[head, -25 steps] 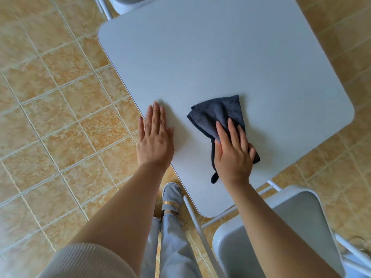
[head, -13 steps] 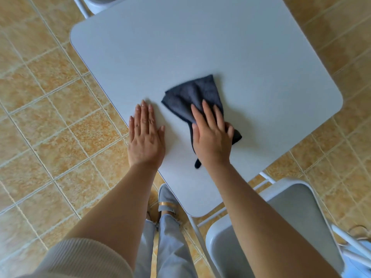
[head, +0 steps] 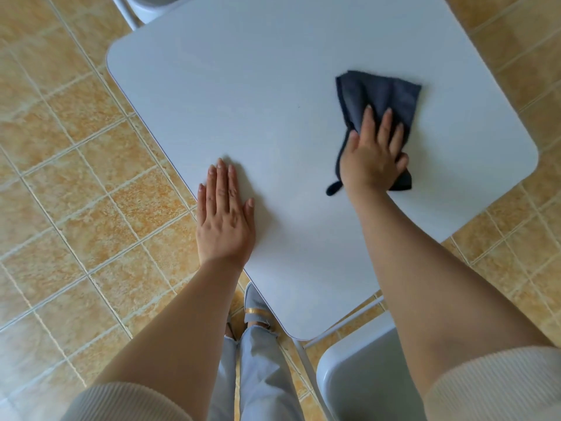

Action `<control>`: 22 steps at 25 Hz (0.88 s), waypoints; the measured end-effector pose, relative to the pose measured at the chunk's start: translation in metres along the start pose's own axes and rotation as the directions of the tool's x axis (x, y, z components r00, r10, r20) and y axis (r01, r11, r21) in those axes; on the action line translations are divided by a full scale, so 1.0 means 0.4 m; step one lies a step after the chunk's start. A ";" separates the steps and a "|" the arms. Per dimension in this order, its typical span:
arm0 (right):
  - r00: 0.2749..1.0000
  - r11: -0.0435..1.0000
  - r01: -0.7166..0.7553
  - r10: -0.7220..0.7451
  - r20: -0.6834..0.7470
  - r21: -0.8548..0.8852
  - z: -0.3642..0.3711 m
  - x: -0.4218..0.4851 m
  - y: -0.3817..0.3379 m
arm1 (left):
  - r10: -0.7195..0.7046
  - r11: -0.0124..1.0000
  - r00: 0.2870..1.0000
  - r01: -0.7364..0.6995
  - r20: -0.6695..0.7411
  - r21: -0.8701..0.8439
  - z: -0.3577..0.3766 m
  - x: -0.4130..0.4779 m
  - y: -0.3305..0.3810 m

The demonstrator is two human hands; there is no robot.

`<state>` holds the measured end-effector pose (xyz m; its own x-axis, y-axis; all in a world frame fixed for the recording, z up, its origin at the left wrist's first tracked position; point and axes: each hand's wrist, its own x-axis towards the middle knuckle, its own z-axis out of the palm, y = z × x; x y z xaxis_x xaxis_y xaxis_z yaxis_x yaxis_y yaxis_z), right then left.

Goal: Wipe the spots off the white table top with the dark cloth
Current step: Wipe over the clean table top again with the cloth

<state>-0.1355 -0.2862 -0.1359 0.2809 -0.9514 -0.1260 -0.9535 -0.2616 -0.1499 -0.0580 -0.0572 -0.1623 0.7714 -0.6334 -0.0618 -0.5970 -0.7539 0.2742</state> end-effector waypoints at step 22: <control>0.892 0.890 0.453 -0.451 0.043 -0.052 0.073 -0.113 -0.264 | 0.084 0.994 0.995 -0.087 0.050 0.060 -0.033 -0.074 -0.086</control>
<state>-0.0445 -0.2107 -0.1430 0.6851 -0.7233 -0.0866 -0.7272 -0.6721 -0.1395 -0.0573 -0.0103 -0.1571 0.7066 -0.7023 -0.0866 -0.6738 -0.7051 0.2209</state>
